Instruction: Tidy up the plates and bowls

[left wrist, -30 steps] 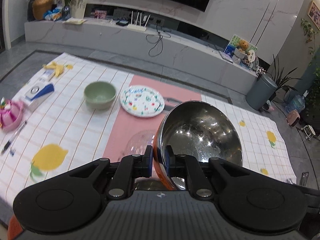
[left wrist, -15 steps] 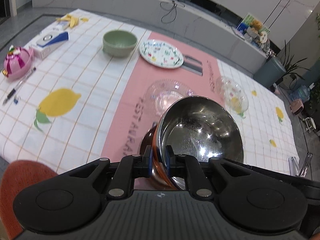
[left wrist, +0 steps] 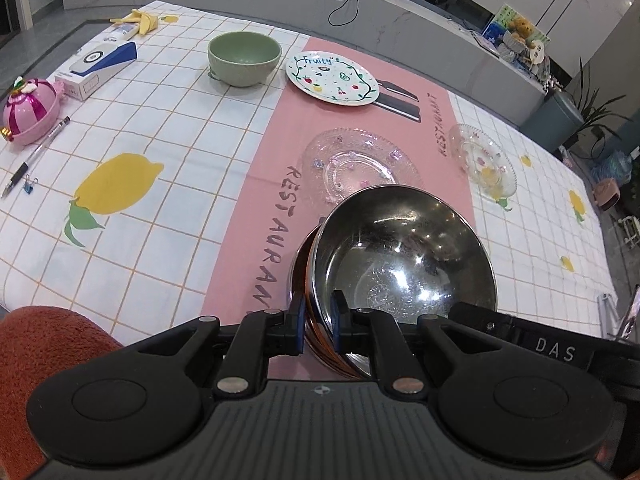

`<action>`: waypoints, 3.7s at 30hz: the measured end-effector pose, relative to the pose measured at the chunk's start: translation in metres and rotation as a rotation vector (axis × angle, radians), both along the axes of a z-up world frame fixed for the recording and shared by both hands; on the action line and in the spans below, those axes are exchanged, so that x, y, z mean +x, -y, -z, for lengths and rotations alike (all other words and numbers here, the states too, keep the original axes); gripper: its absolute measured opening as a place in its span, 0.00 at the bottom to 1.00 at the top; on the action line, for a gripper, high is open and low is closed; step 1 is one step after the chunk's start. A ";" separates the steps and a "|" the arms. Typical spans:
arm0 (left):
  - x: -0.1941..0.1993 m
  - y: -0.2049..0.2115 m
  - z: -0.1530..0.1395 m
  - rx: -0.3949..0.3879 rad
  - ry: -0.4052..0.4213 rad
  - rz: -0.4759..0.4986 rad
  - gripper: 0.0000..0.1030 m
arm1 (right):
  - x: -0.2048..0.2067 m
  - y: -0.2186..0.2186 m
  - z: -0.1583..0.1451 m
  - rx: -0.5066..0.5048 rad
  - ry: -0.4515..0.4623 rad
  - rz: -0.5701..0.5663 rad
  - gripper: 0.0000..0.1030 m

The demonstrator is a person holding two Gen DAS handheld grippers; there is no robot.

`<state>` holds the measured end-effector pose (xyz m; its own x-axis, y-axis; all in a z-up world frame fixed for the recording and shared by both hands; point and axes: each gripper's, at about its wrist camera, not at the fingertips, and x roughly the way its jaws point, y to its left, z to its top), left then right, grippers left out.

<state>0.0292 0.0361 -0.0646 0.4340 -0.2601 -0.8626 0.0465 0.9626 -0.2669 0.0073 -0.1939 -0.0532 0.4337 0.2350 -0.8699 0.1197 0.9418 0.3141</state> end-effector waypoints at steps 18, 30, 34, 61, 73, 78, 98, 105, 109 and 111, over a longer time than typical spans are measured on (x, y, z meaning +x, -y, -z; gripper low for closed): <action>0.001 -0.002 -0.001 0.053 0.031 0.017 0.17 | 0.002 -0.004 0.002 -0.037 0.011 -0.018 0.15; 0.004 -0.009 0.001 -0.005 0.043 0.000 0.07 | 0.000 -0.002 -0.003 -0.031 0.033 0.002 0.08; 0.004 -0.015 0.001 -0.041 0.031 -0.016 0.07 | 0.001 0.000 -0.002 -0.023 0.030 0.007 0.08; 0.060 -0.037 -0.064 -0.035 0.225 -0.034 0.24 | 0.056 -0.020 -0.047 -0.011 0.176 -0.067 0.31; 0.134 -0.079 -0.052 0.030 0.245 -0.098 0.24 | 0.143 -0.074 -0.041 -0.085 0.172 -0.216 0.31; 0.171 -0.112 -0.035 -0.018 0.234 -0.186 0.24 | 0.193 -0.100 -0.035 -0.104 0.176 -0.271 0.31; 0.263 -0.106 0.052 -0.092 0.109 -0.270 0.24 | 0.335 -0.144 0.049 -0.092 0.024 -0.225 0.22; 0.269 -0.103 0.059 -0.080 0.101 -0.267 0.19 | 0.343 -0.146 0.060 -0.065 0.009 -0.225 0.15; 0.271 -0.100 0.064 -0.070 0.096 -0.257 0.12 | 0.345 -0.148 0.066 -0.041 -0.011 -0.221 0.10; 0.270 -0.100 0.064 -0.071 0.101 -0.255 0.11 | 0.345 -0.149 0.066 -0.045 -0.007 -0.218 0.10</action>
<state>0.2997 0.1362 -0.1287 0.5760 -0.1895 -0.7952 -0.1652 0.9257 -0.3403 0.3519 -0.0448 -0.1194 0.3711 0.2837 -0.8842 -0.0861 0.9586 0.2714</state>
